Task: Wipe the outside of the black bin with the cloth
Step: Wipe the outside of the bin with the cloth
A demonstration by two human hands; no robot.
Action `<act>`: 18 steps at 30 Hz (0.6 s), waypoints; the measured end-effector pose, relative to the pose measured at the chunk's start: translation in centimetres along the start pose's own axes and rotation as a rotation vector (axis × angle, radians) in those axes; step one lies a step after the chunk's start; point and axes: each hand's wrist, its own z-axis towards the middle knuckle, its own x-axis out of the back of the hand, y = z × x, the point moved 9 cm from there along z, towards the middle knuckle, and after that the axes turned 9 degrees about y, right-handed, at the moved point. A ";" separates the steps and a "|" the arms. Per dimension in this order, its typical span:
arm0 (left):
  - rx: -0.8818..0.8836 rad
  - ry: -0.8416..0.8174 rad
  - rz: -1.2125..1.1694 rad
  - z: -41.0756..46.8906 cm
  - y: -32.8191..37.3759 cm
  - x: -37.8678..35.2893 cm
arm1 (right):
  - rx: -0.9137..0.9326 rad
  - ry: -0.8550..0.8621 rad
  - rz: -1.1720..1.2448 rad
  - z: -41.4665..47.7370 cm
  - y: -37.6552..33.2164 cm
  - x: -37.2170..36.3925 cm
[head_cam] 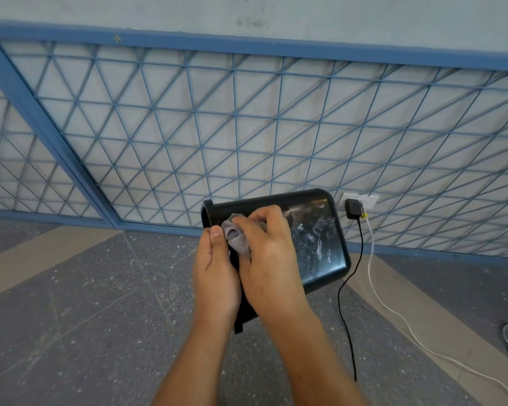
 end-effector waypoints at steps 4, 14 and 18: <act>0.020 0.025 -0.014 0.3 0.0 0.4 | 0.063 -0.047 0.006 -1.6 -0.7 -0.1; -0.121 0.047 0.107 0.3 2.0 -0.3 | 0.013 -0.008 -0.018 -0.4 -0.1 0.8; -0.058 0.066 0.026 1.0 1.5 0.6 | 0.053 -0.094 -0.010 -2.9 -0.1 0.4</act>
